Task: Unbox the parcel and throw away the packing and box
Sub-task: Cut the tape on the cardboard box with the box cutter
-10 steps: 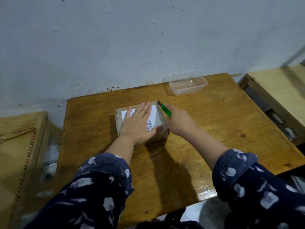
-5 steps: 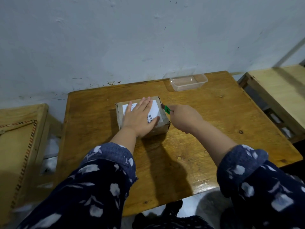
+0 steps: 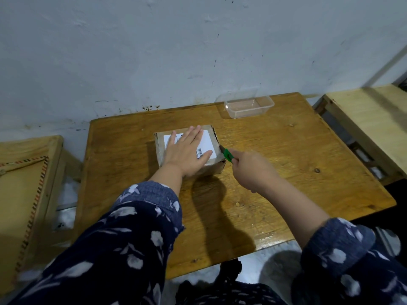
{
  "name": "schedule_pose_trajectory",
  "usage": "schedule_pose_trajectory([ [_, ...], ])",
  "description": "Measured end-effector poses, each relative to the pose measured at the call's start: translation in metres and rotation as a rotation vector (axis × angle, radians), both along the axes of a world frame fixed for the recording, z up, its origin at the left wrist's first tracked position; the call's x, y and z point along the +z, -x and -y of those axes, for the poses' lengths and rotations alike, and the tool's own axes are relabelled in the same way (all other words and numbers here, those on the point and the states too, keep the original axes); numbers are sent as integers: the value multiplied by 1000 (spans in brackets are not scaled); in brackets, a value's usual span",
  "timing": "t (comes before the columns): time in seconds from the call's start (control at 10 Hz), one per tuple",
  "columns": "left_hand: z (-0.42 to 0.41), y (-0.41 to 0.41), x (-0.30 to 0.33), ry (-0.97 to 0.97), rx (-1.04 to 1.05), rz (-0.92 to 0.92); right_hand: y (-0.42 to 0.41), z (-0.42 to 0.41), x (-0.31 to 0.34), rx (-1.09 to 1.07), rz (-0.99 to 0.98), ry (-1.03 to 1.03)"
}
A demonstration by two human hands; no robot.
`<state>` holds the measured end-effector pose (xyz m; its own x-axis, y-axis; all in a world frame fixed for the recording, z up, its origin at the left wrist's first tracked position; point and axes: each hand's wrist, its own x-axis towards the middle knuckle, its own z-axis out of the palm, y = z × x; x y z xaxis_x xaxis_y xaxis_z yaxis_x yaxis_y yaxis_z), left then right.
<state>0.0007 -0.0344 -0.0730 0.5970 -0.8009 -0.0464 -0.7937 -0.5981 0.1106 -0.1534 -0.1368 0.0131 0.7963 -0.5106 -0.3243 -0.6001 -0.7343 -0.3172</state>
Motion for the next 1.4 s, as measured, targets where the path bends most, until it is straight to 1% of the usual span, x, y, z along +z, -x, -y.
schedule_pose_trajectory([
  [0.5, 1, 0, -3, 3, -6, 10, 43, -28, -21, -73, 62, 96],
  [0.6, 2, 0, -3, -2, -4, 2, 47, -26, -25, -88, 75, 73],
  [0.7, 2, 1, -3, -3, -6, -3, 53, -23, -27, -97, 124, 48],
  [0.8, 2, 1, -2, -5, -4, -13, 56, -20, -33, -180, 261, -27],
  [0.9, 3, 1, -2, 4, 2, -12, 44, -14, -49, -300, 411, -244],
  [1.0, 5, 0, -3, 13, 20, -11, 23, -7, -62, -376, 488, -342],
  [1.2, 21, -9, -2, 10, 99, -18, -18, 9, -71, -354, 569, -384],
  [1.4, 39, -27, 2, 9, 166, -90, -60, 46, -71, -346, 541, -354],
])
